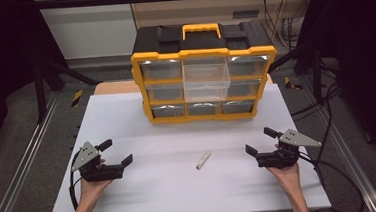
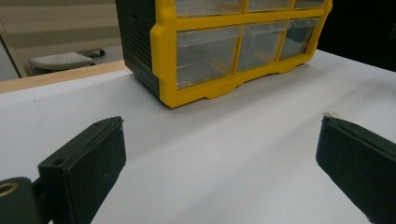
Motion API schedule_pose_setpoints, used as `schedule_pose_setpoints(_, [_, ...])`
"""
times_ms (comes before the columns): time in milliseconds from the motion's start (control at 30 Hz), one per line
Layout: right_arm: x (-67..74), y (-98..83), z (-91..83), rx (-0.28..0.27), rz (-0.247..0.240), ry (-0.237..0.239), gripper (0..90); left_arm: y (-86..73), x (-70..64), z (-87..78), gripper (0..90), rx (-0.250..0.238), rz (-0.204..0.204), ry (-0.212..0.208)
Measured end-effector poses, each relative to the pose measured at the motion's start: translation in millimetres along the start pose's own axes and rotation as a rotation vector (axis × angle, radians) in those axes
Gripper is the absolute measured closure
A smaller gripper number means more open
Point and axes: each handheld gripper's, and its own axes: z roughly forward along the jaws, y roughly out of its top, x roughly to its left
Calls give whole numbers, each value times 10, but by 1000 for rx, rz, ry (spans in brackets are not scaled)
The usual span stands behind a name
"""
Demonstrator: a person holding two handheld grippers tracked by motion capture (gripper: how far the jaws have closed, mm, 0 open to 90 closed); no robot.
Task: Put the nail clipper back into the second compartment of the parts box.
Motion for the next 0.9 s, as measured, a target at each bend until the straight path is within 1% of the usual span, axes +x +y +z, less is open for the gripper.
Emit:
schedule_pose_setpoints(133, [-1,0,2,-1,0,0,5,-1,-4,6,15,5,3,1])
schedule_pose_setpoints(433, [0,-4,14,10,-5,3,4,19,-22,-7,15,-1,4,-2])
schedule_pose_setpoints(567, [2,-6,14,15,-6,2,4,28,-37,6,15,7,5,-3])
schedule_pose_setpoints(600, [2,-7,13,14,-8,3,4,37,-47,12,15,11,2,-5])
schedule_pose_setpoints(733, [1,-9,18,16,-12,3,4,66,-85,21,15,11,10,-5])
schedule_pose_setpoints(900, [-3,-12,20,17,-20,-1,4,90,-126,36,15,11,14,-16])
